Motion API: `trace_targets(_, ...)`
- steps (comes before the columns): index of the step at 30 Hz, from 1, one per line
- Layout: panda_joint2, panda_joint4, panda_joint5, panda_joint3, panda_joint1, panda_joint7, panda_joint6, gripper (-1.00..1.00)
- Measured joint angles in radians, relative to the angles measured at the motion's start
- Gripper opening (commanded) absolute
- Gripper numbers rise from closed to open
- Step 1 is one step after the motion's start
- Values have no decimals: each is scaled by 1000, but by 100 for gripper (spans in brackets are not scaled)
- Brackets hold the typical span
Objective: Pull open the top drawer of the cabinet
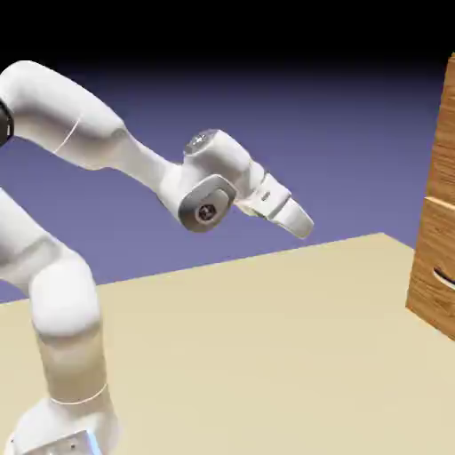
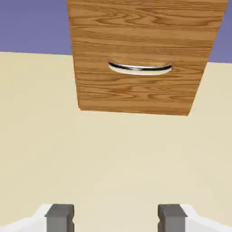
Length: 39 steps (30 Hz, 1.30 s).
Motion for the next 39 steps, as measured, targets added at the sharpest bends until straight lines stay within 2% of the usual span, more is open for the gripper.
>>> trace_targets(39,849,927,1355,-677,364,-1696,-128,0)
